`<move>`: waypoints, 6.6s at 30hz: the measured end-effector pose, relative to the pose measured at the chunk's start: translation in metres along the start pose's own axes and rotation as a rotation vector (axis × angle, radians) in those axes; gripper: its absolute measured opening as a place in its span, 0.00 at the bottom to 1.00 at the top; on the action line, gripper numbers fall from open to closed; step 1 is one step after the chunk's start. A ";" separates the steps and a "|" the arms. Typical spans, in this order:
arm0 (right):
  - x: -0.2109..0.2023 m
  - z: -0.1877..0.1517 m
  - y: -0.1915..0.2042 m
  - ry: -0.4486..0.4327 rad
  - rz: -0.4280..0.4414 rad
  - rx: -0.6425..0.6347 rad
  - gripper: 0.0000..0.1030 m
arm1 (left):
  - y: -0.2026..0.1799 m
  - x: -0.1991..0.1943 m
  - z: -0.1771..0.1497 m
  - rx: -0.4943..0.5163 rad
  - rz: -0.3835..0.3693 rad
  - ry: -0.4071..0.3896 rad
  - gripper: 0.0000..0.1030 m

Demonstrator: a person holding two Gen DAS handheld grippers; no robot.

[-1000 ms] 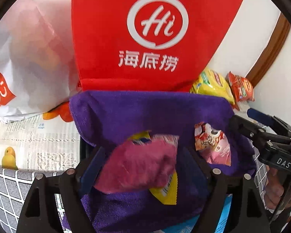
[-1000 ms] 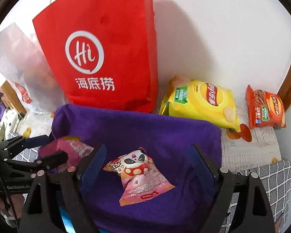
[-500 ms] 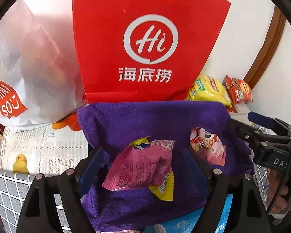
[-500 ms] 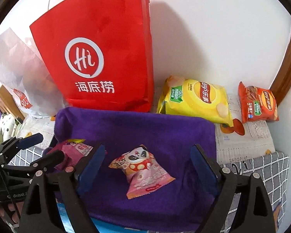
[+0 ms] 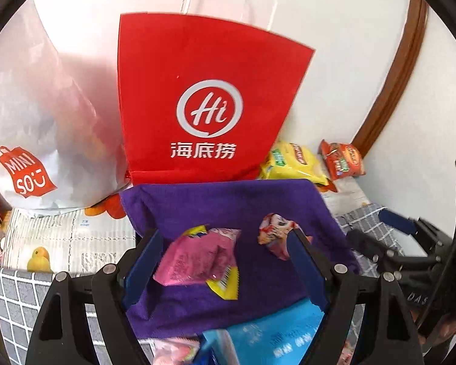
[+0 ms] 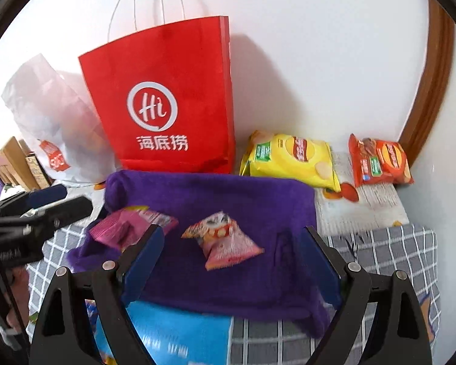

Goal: Organize snacks
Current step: 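Withdraw both tools from the towel back toward the snack pile, then grasp the white strawberry-print bag with the right tool while the left grasps the pale pink pastry packet, then carry both held packets up and over onto the purple towel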

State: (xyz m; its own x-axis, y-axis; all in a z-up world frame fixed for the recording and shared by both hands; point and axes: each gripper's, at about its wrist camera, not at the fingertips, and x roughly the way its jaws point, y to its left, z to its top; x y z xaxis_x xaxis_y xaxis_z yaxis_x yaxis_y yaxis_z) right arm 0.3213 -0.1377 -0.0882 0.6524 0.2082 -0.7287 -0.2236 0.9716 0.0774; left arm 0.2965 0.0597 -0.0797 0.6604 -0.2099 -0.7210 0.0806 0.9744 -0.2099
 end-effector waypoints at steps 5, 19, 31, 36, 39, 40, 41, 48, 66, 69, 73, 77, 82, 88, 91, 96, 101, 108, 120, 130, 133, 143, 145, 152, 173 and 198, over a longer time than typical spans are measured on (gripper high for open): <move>-0.021 -0.017 0.000 0.034 0.002 0.005 0.87 | -0.010 -0.029 -0.010 0.023 -0.008 -0.043 0.80; -0.062 -0.077 0.010 0.012 -0.003 -0.010 0.87 | -0.029 -0.084 -0.065 0.077 0.031 -0.051 0.80; -0.076 -0.135 0.026 0.061 0.026 -0.022 0.87 | -0.030 -0.110 -0.108 0.097 -0.030 -0.012 0.79; -0.078 -0.150 0.022 0.073 0.031 0.001 0.87 | -0.027 -0.113 -0.120 0.078 -0.034 -0.009 0.79; -0.074 -0.158 0.022 0.089 0.024 0.001 0.87 | -0.022 -0.112 -0.127 0.065 -0.029 -0.004 0.79; -0.072 -0.162 0.022 0.095 0.018 -0.002 0.87 | -0.021 -0.111 -0.129 0.059 -0.030 -0.002 0.79; -0.070 -0.164 0.023 0.100 0.017 -0.005 0.87 | -0.019 -0.110 -0.130 0.051 -0.028 0.003 0.79; -0.049 -0.183 0.027 0.161 0.004 -0.011 0.87 | -0.008 -0.098 -0.142 0.023 -0.023 0.047 0.79; -0.022 -0.218 0.000 0.248 -0.026 0.021 0.87 | 0.018 -0.075 -0.153 -0.100 -0.005 0.117 0.79; -0.018 -0.215 -0.001 0.235 -0.034 0.014 0.80 | 0.014 -0.072 -0.154 -0.091 0.000 0.123 0.79; -0.009 -0.210 -0.005 0.234 -0.055 0.000 0.63 | 0.014 -0.073 -0.156 -0.090 0.019 0.121 0.79; -0.014 -0.205 -0.013 0.238 -0.032 0.019 0.53 | 0.018 -0.072 -0.162 -0.101 0.034 0.127 0.79; -0.018 -0.212 -0.018 0.230 -0.014 0.012 0.53 | 0.008 -0.062 -0.175 -0.082 0.021 0.171 0.79; -0.023 -0.220 -0.018 0.202 -0.008 -0.027 0.53 | -0.018 -0.044 -0.207 -0.037 -0.021 0.246 0.79; -0.027 -0.222 -0.025 0.202 -0.003 -0.028 0.53 | -0.027 -0.035 -0.222 -0.034 -0.045 0.284 0.78; -0.034 -0.230 -0.040 0.175 0.009 -0.015 0.53 | -0.041 -0.030 -0.232 -0.006 -0.032 0.277 0.78; -0.038 -0.235 -0.048 0.148 0.017 0.003 0.53 | -0.059 -0.024 -0.235 0.028 -0.021 0.284 0.79; -0.038 -0.236 -0.050 0.139 0.029 0.013 0.54 | -0.078 -0.018 -0.241 0.103 0.063 0.271 0.80; -0.045 -0.238 -0.052 0.144 0.034 0.014 0.53 | -0.088 -0.023 -0.244 0.175 0.124 0.236 0.58; -0.054 -0.235 -0.053 0.156 0.034 0.034 0.53 | -0.070 -0.037 -0.245 0.106 0.069 0.237 0.50; -0.059 -0.231 -0.048 0.146 0.032 0.023 0.53 | -0.065 -0.043 -0.246 0.106 0.077 0.229 0.50; -0.069 -0.205 -0.029 0.097 0.044 0.018 0.53 | -0.051 -0.069 -0.230 0.066 0.036 0.184 0.50; -0.072 -0.198 -0.024 0.086 0.045 0.011 0.53 | -0.050 -0.076 -0.224 0.062 0.023 0.166 0.50; -0.086 -0.172 -0.006 0.038 0.042 -0.033 0.53 | -0.036 -0.095 -0.199 0.026 0.009 0.126 0.50; -0.085 -0.086 0.017 -0.036 0.048 -0.041 0.53 | -0.020 -0.105 -0.110 0.003 -0.003 0.018 0.50; -0.010 0.008 0.015 -0.051 0.055 -0.025 0.53 | 0.004 -0.041 -0.014 -0.037 0.017 -0.037 0.50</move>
State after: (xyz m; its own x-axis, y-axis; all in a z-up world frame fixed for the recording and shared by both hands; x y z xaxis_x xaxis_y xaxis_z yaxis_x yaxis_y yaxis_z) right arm 0.3171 -0.1248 -0.0739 0.6746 0.2672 -0.6882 -0.2776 0.9556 0.0989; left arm 0.2594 0.0707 -0.0605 0.6886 -0.1892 -0.7000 0.0418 0.9741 -0.2221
